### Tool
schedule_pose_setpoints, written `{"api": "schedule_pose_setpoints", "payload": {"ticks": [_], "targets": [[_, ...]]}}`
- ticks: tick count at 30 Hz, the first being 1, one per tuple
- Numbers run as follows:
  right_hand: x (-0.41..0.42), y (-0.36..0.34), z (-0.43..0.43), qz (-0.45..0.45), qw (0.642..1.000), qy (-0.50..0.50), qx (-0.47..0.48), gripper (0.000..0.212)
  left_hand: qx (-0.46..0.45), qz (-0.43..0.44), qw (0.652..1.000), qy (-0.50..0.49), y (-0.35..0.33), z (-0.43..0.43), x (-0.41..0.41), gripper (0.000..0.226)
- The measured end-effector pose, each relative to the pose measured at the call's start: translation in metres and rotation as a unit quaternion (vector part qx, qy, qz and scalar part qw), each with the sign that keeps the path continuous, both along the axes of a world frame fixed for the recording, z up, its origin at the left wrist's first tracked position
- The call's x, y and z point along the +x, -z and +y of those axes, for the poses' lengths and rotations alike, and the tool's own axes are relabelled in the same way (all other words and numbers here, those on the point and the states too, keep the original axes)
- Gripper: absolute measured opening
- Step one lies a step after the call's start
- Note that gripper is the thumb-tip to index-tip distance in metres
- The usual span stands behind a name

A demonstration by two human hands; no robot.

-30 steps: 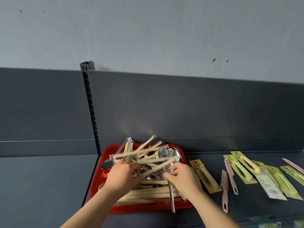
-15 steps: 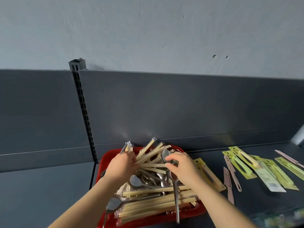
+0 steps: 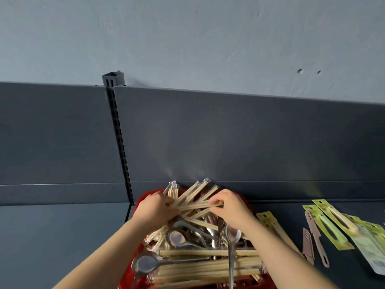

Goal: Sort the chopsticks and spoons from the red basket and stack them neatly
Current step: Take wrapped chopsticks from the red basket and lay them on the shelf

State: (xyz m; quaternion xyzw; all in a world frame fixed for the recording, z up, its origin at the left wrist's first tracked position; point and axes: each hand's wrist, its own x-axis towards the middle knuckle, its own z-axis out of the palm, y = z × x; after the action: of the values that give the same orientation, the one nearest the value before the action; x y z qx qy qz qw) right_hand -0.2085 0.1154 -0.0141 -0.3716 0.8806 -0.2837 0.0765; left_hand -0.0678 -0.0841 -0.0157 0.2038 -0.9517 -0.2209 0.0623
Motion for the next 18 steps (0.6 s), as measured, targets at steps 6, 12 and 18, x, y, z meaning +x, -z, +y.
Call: {"api": "schedule_pose_setpoints", "payload": {"ticks": [6, 12, 18], "targets": [[-0.011, 0.004, 0.003, -0.025, 0.998, -0.056, -0.001, 0.009, -0.004, -0.116, 0.993, 0.002, -0.006, 0.013, -0.028, 0.025], [-0.017, 0.012, 0.002, -0.028, 0.993, -0.113, 0.014, 0.026, 0.001, -0.128, 0.991, -0.024, -0.009, -0.003, -0.024, 0.020], [-0.025, 0.013, -0.015, 0.004, 0.983, -0.158, 0.092, 0.024, 0.071, -0.044, 0.995, -0.048, -0.014, -0.014, 0.002, 0.017]]}}
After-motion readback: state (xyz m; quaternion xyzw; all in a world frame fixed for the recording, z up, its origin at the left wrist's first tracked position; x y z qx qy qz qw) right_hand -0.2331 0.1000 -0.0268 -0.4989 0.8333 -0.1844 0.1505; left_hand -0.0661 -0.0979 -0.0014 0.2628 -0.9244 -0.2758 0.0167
